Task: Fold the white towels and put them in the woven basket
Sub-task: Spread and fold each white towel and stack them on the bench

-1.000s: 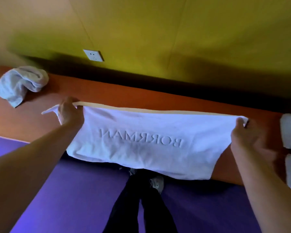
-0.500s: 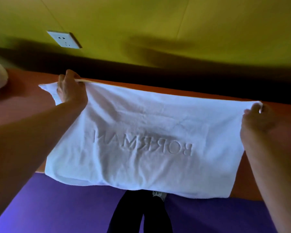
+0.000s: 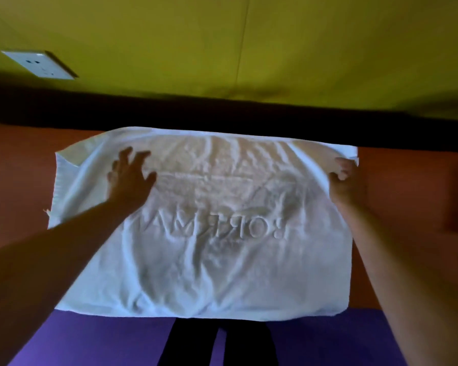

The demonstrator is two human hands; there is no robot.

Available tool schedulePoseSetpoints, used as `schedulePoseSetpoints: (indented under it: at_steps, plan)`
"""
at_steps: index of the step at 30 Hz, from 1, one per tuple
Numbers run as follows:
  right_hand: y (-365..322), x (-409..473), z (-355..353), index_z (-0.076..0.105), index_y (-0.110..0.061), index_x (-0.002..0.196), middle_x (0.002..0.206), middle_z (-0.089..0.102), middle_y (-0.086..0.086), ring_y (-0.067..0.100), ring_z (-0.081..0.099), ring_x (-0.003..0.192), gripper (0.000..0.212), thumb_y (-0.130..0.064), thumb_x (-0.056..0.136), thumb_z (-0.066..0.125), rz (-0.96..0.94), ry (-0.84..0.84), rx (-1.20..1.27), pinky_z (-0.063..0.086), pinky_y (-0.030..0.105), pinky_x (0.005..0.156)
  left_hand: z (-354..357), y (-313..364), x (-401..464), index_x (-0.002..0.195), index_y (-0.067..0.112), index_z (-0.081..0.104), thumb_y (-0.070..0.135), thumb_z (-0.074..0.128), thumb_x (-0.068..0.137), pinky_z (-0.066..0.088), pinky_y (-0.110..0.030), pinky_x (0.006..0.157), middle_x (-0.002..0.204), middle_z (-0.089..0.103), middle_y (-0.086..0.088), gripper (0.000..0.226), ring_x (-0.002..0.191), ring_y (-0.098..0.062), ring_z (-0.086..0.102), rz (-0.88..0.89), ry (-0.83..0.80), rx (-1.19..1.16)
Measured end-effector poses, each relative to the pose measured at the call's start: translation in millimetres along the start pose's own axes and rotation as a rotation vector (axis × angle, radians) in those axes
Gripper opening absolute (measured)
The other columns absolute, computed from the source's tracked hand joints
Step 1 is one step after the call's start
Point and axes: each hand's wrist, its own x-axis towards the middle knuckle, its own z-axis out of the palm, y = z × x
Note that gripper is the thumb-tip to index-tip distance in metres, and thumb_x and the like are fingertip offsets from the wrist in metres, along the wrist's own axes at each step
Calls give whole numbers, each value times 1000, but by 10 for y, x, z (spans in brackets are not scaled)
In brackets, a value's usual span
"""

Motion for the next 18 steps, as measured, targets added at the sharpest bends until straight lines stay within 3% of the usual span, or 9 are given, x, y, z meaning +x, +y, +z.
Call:
schedulePoseSetpoints:
  at_steps: [2, 7, 12, 18]
  plan:
    - [67, -175, 93, 56, -22, 140, 143, 54, 11, 31, 56, 125, 47, -16, 94, 58, -48, -131, -89, 47, 36, 102, 209, 204, -344, 143, 21, 53, 27, 72, 88, 37, -59, 104, 156, 34, -16, 59, 133, -45, 42, 69, -81, 54]
    - [314, -278, -34, 44, -24, 151, 160, 38, 3, 25, 39, 145, 57, -20, 96, 59, -199, -295, -352, 33, 40, 117, 693, 612, -1172, 145, 17, 53, 26, 84, 74, 45, -62, 95, 153, 42, -21, 77, 131, -47, 48, 150, -168, 122]
    - [417, -164, -182, 45, -24, 151, 159, 37, 3, 26, 40, 143, 55, -20, 97, 57, -313, -376, -347, 34, 41, 118, 1092, 1116, -1992, 149, 24, 48, 33, 84, 73, 45, -55, 101, 159, 34, -18, 84, 140, -44, 41, 210, -289, 147]
    - [678, -65, -337, 44, -20, 152, 157, 37, 6, 28, 43, 140, 57, -20, 97, 58, -375, -510, -318, 39, 43, 115, 1578, 1906, -2888, 135, 21, 62, 30, 90, 60, 49, -51, 99, 148, 51, -18, 81, 129, -42, 53, 330, -347, 154]
